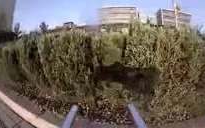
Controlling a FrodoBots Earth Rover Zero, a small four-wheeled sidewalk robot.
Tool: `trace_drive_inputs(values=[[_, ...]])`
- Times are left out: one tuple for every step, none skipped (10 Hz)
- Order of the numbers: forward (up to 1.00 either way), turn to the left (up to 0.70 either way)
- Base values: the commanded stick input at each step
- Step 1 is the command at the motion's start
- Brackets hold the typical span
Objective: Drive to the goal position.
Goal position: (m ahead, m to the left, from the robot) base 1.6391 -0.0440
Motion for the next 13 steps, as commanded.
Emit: trace_drive_inputs(values=[[0.02, -0.68], [0.00, -0.70], [0.00, -0.70], [0.00, -0.70], [0.00, -0.70], [0.00, -0.70], [0.00, -0.70], [0.00, -0.70], [0.00, -0.70], [0.00, -0.70], [0.00, -0.70], [0.00, -0.70], [0.00, -0.70]])
